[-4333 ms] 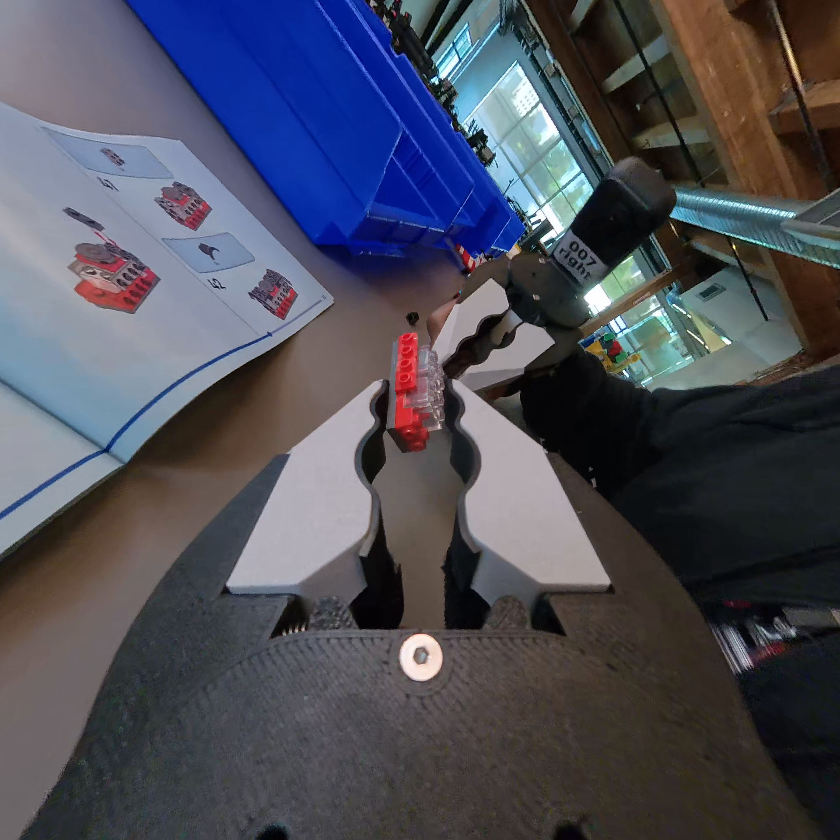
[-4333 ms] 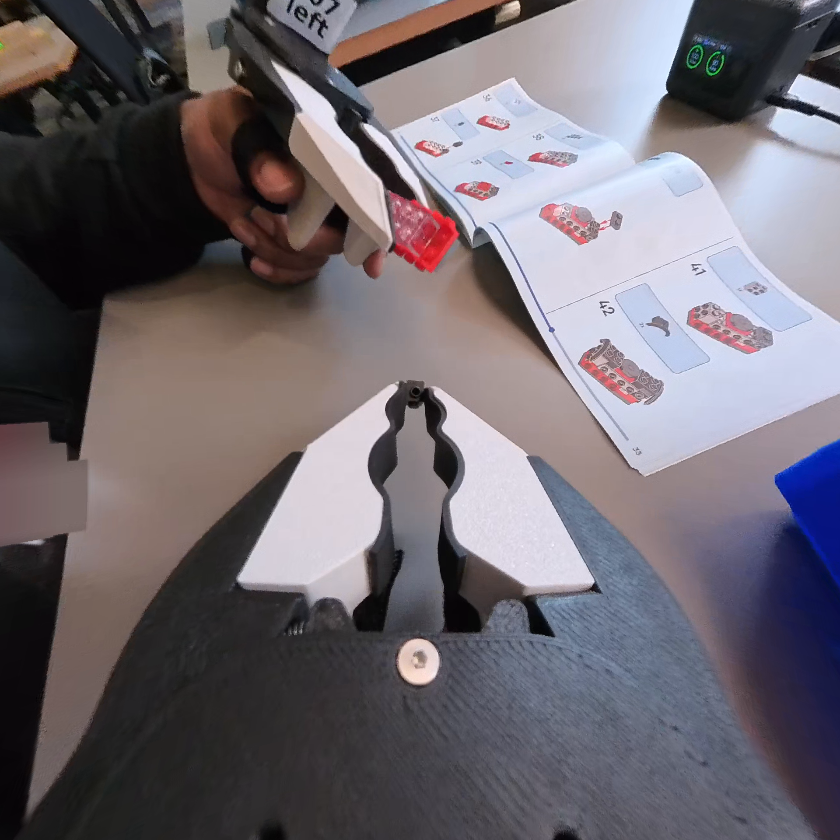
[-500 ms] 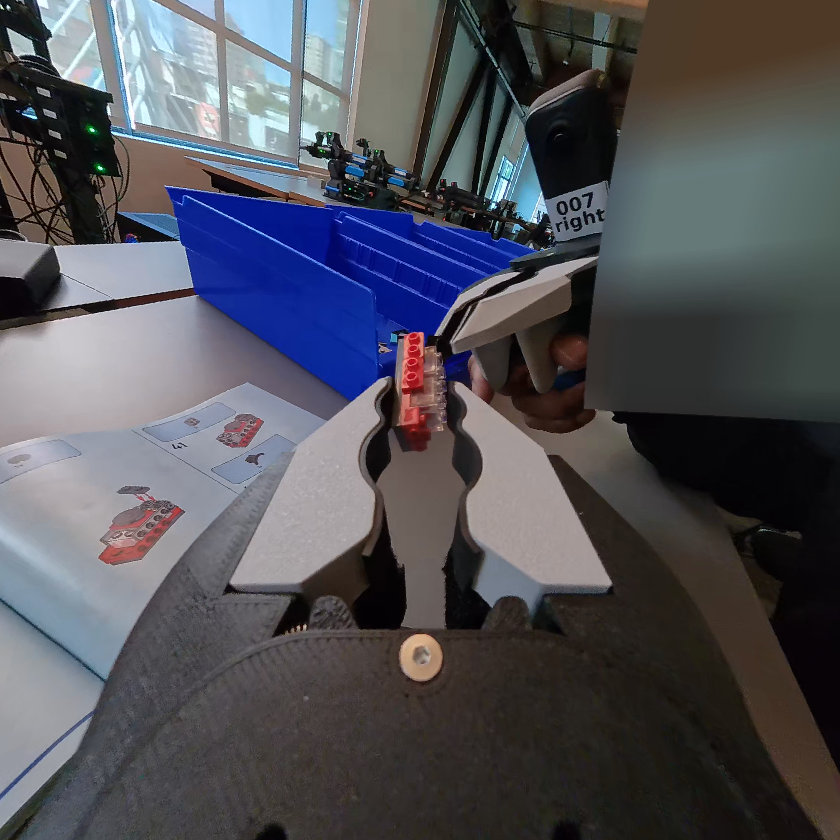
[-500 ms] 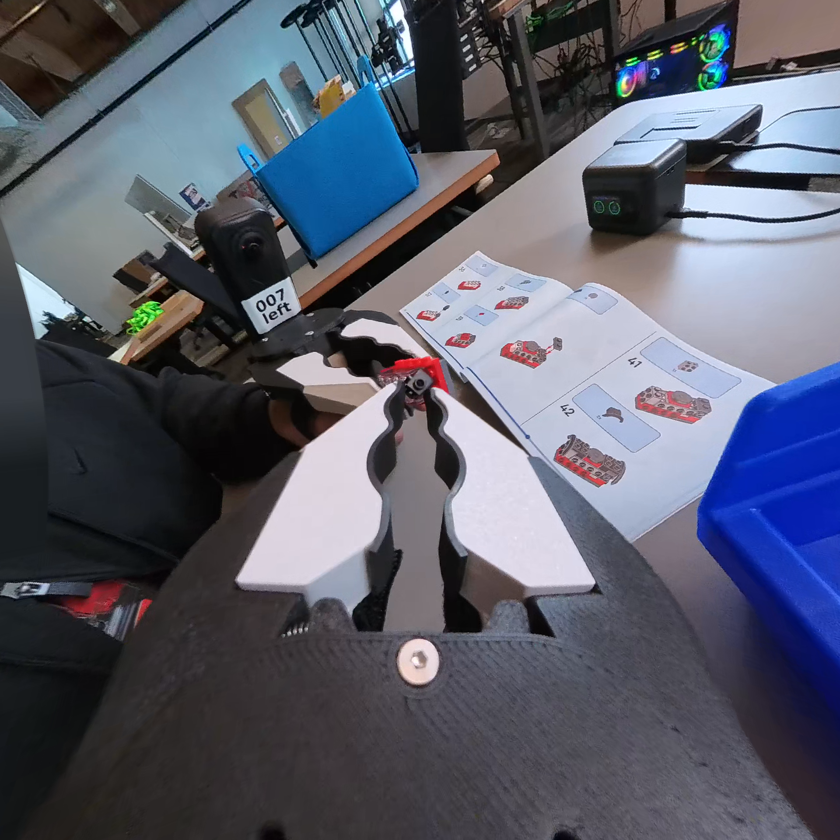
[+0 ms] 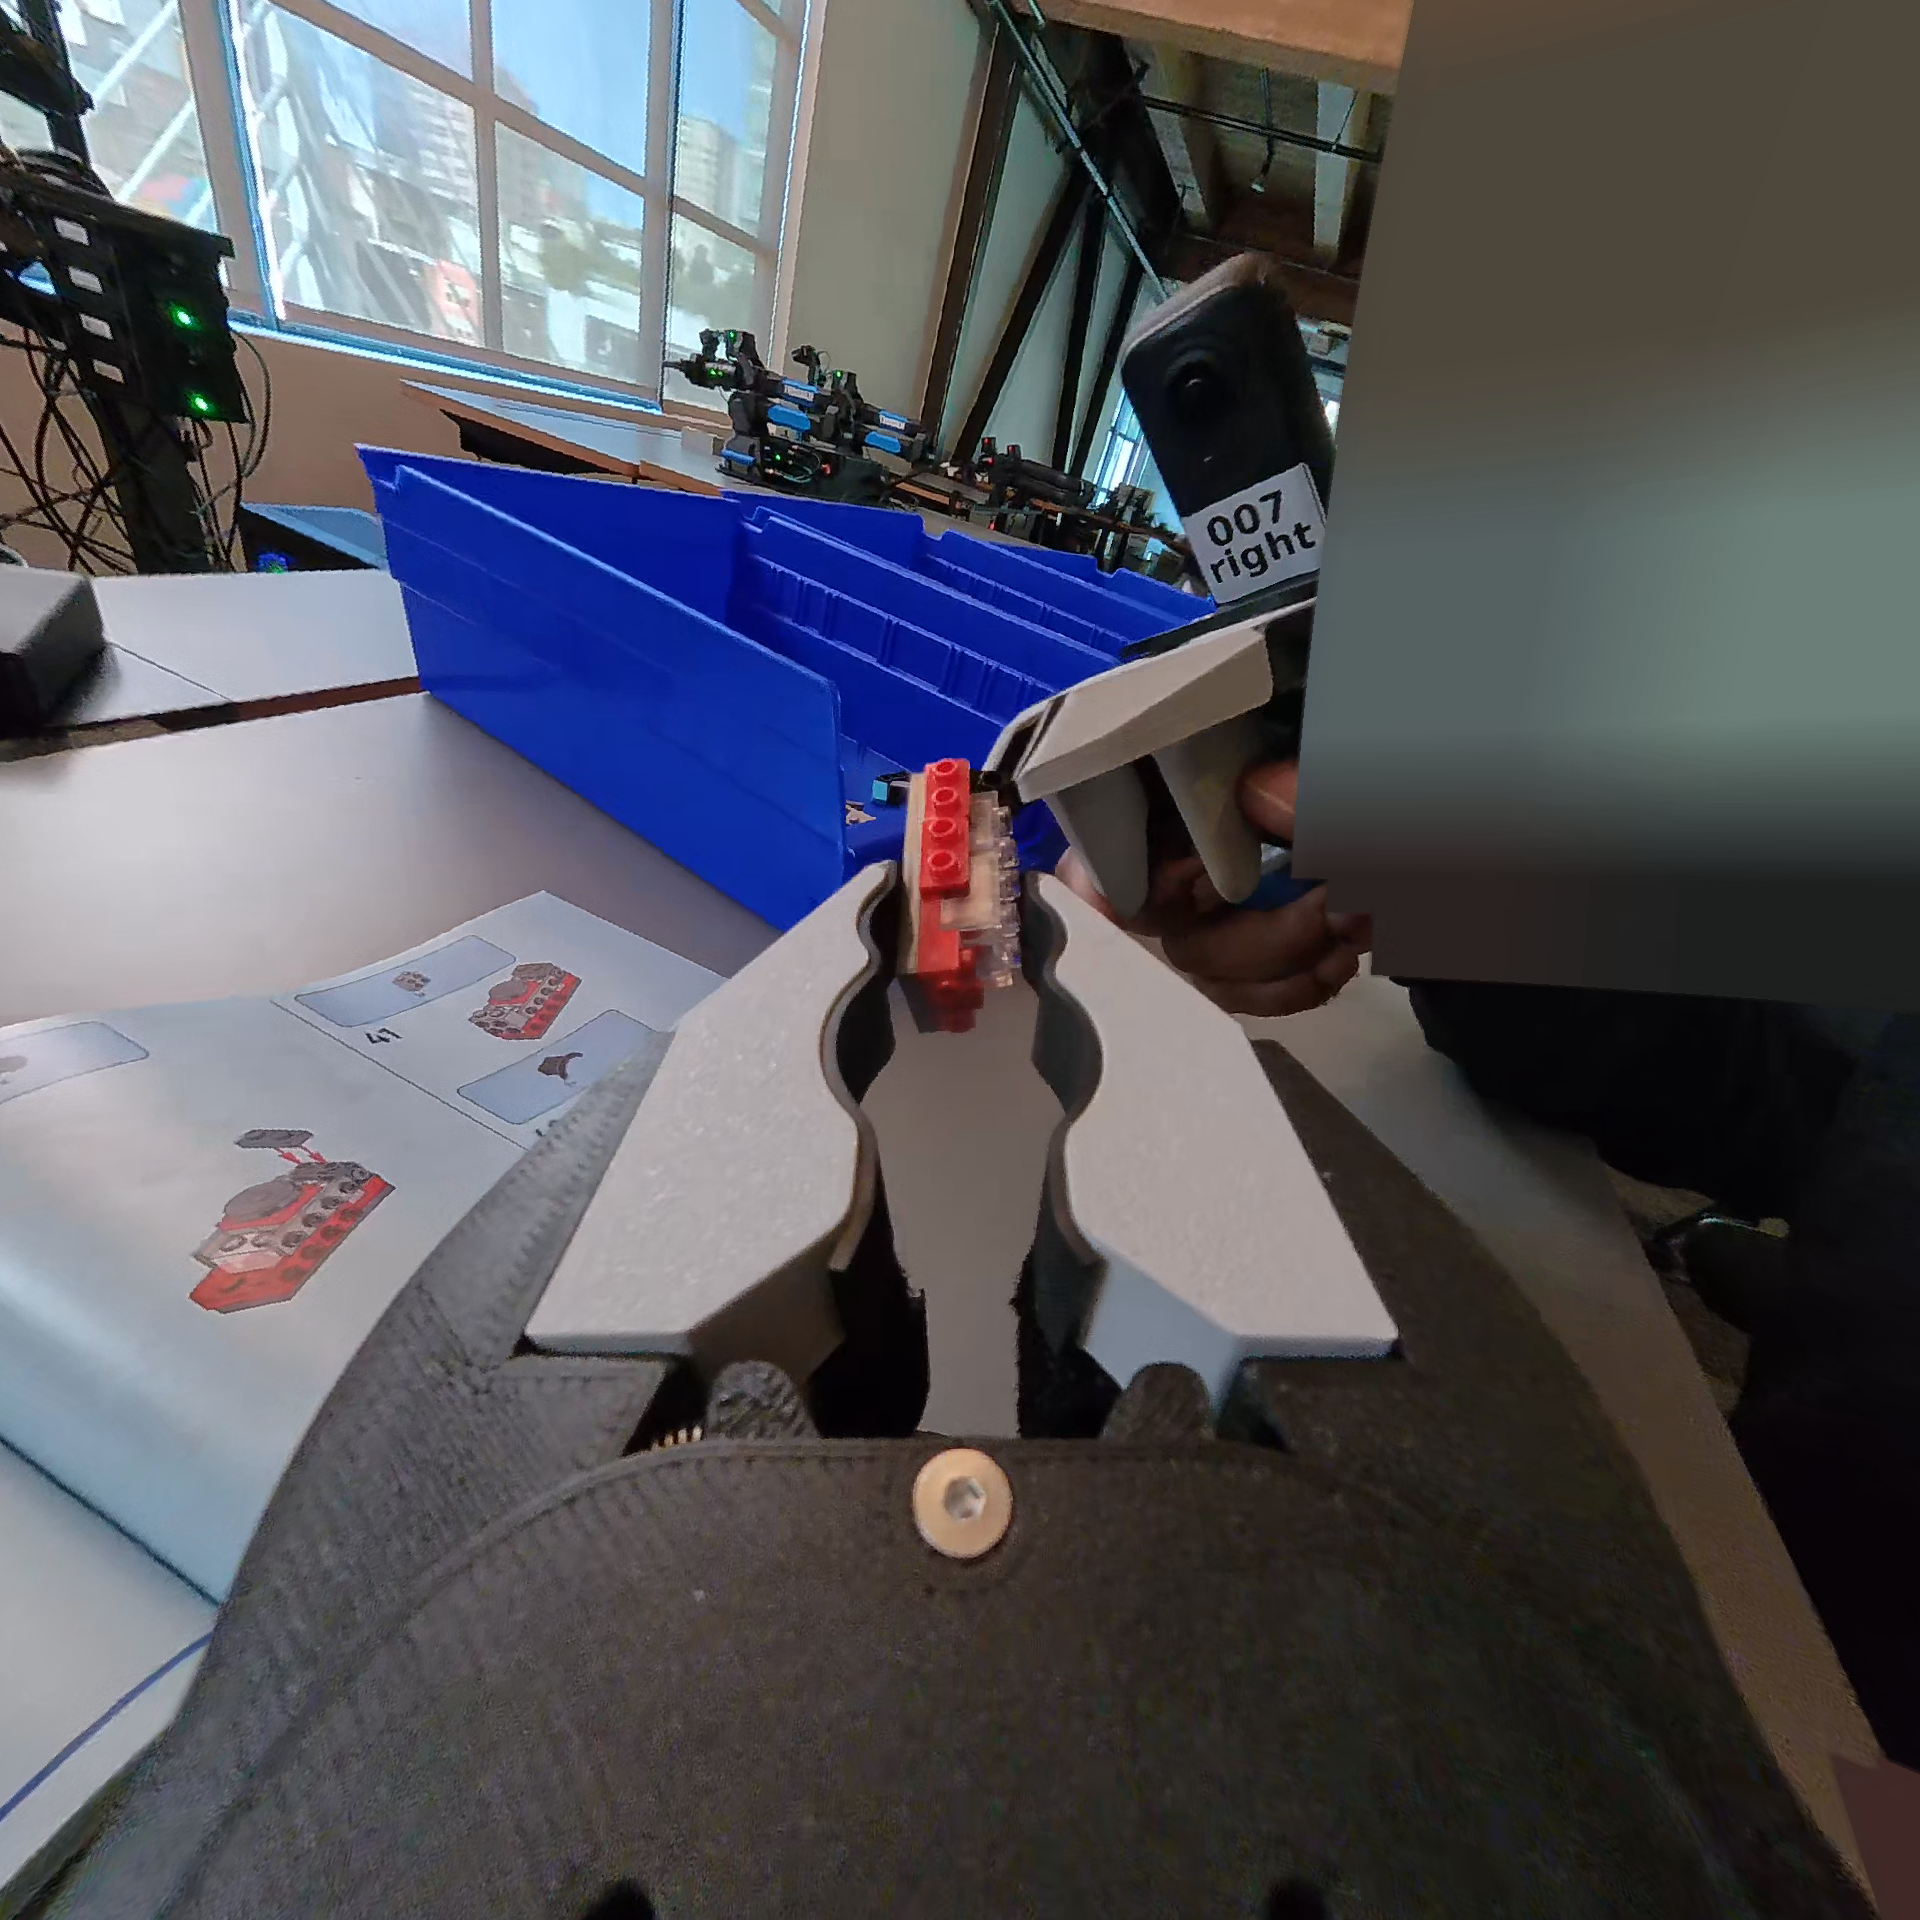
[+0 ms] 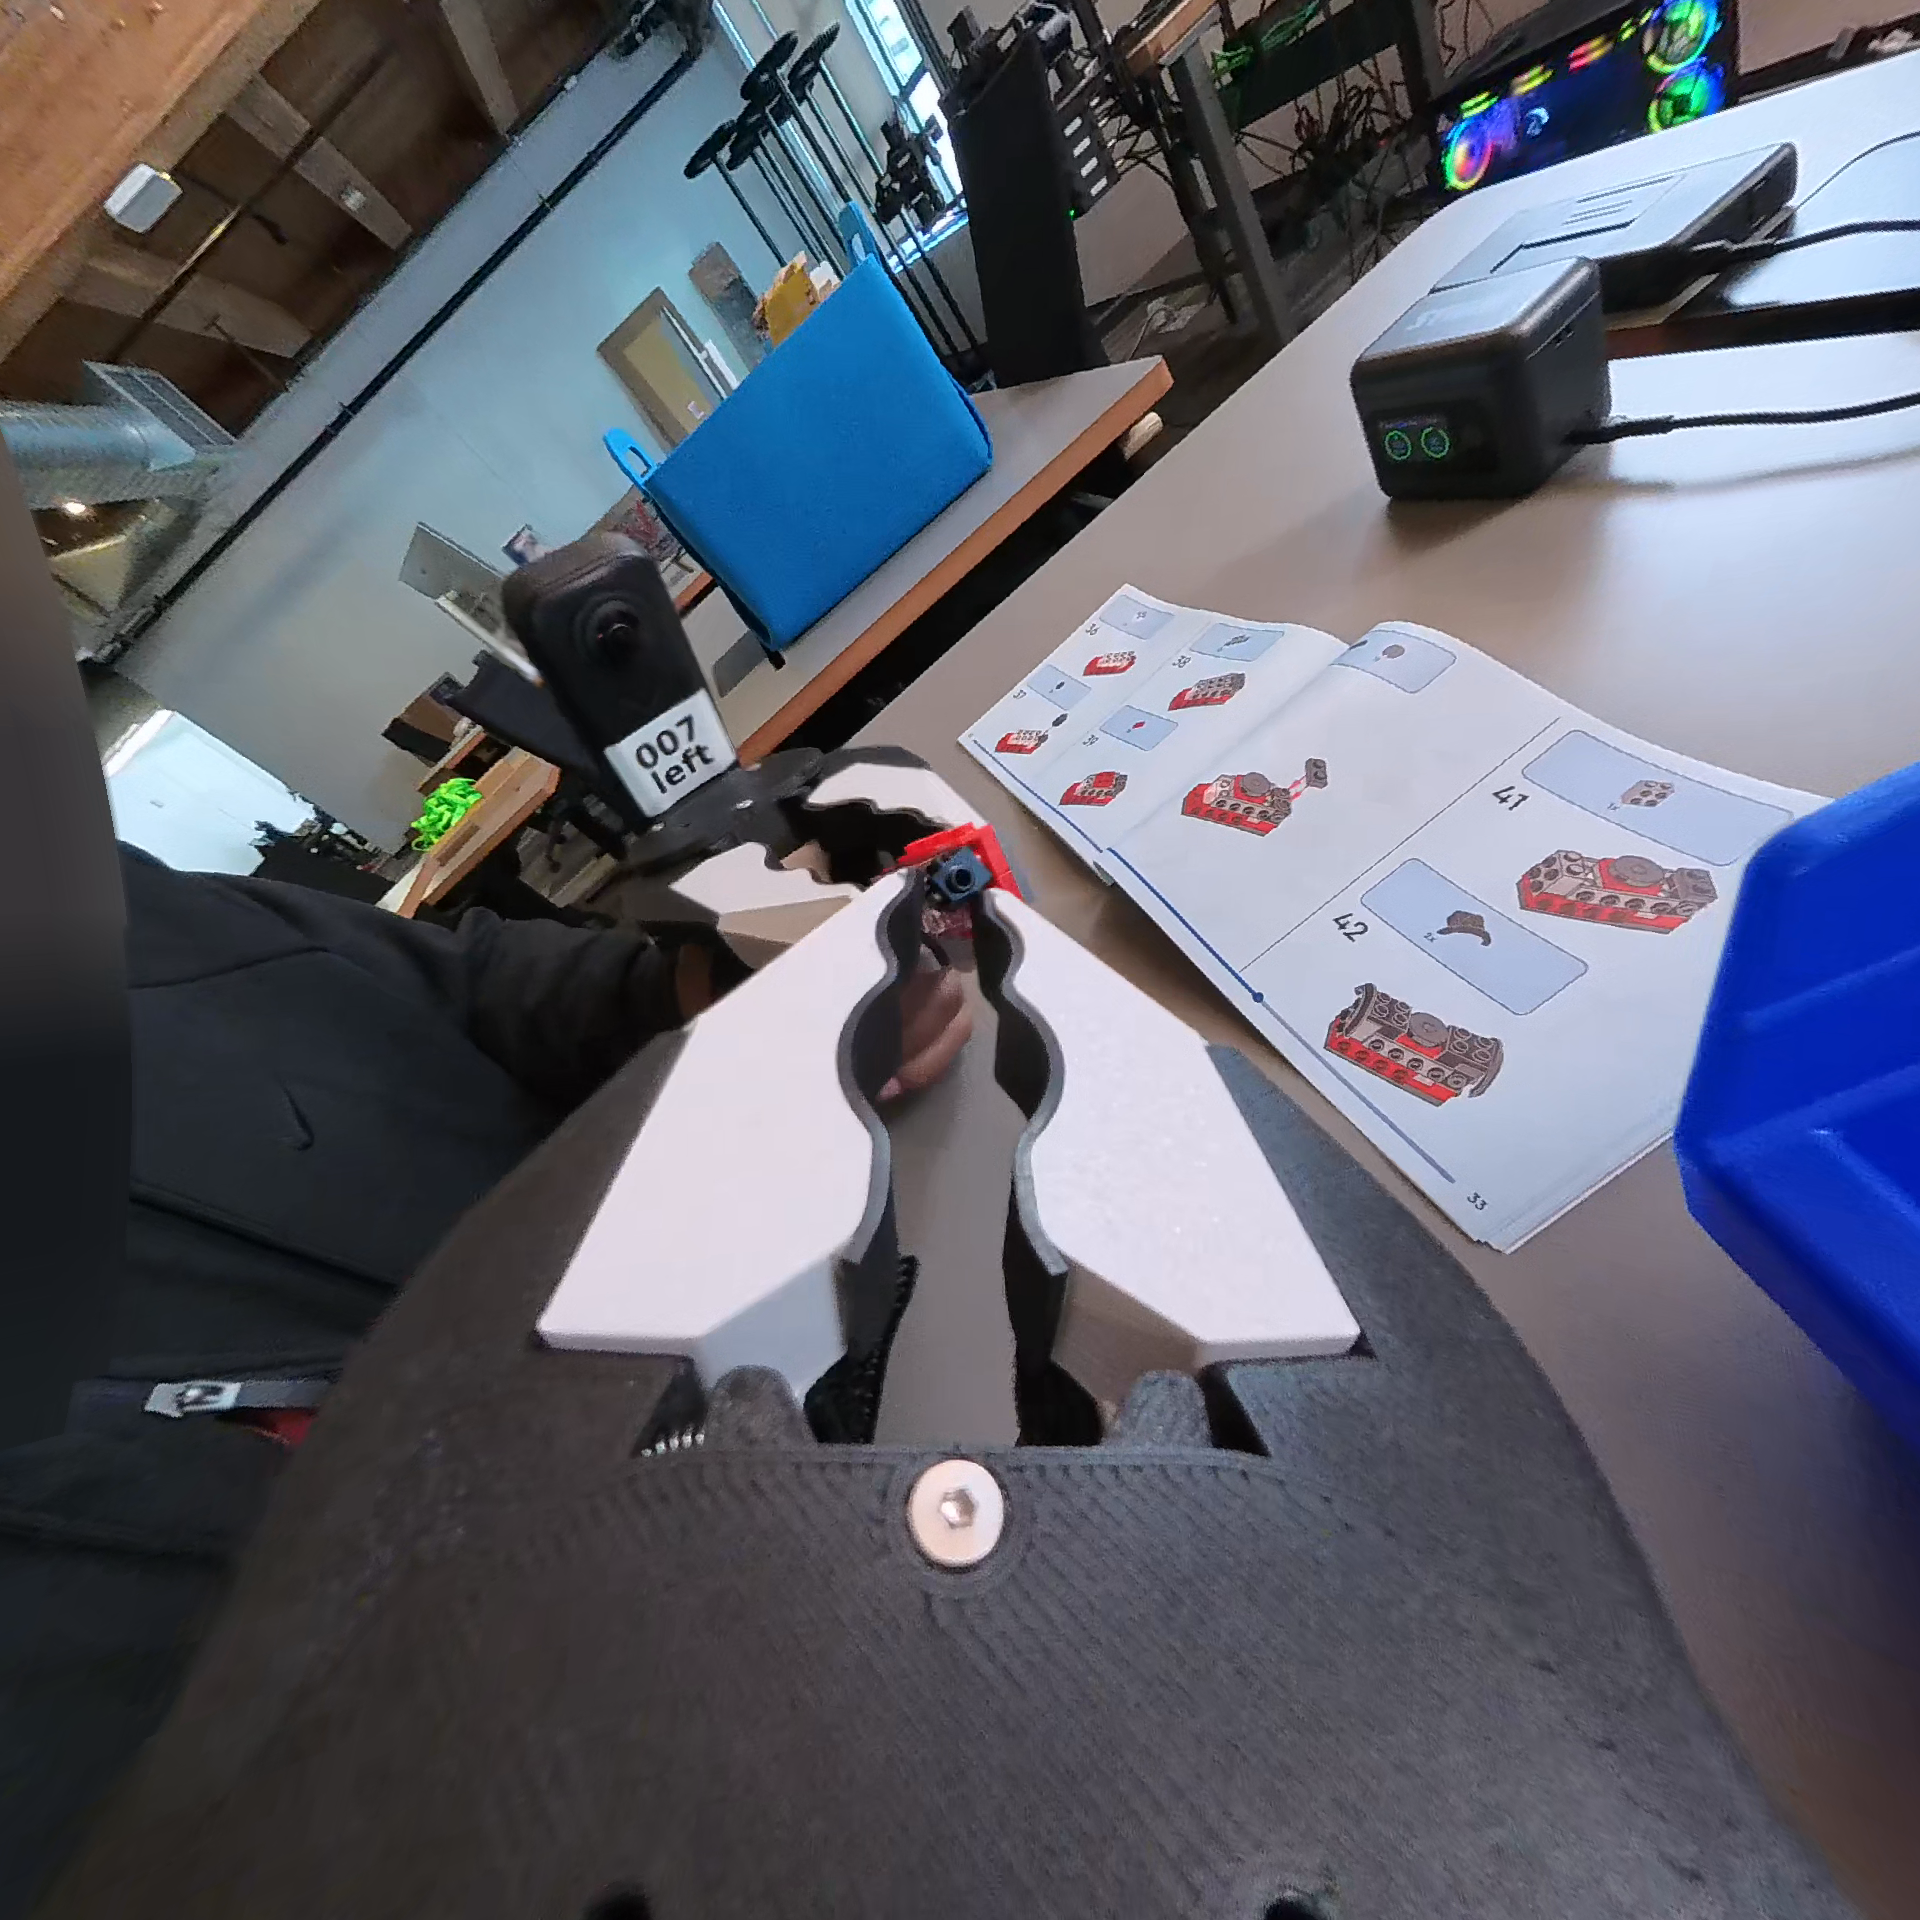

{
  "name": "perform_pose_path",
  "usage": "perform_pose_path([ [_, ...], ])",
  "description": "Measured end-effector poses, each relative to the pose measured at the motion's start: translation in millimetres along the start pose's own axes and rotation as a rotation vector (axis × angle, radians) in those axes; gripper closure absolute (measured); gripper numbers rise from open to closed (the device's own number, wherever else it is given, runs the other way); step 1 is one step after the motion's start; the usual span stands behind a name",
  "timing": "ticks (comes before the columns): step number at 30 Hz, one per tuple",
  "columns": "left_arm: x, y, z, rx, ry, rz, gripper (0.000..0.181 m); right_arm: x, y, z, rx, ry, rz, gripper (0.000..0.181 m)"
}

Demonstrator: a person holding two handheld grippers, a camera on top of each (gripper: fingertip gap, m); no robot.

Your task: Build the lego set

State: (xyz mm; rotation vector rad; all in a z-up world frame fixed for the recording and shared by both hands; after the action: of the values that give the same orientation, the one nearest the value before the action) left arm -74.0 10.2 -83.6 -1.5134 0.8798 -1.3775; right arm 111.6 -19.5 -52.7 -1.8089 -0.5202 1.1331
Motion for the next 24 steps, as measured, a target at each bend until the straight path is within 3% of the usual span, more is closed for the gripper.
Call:
perform_pose_path([
  [14,-11.4,7.1,2.9,0.025,0.11,-0.422,0.161,-7.0,-0.6,3.3,0.008,0.135,-0.128,0.172],
  [24,-12.6,12.6,4.6,0.035,0.151,-0.603,0.161,-9.5,0.0,5.8,0.03,0.179,-0.163,0.17],
])
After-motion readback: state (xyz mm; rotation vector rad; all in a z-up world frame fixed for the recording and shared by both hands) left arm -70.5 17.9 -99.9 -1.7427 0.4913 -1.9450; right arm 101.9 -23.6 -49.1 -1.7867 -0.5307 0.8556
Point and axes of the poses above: each gripper's, where its closed fingertips meet, z out along the fingers, y out of its underside, x = y × z across the jaws, the point moved 10 cm from there along -z, back along the fingers, and after that the axes turned 6 degrees about -z, right-handed, at the moved point
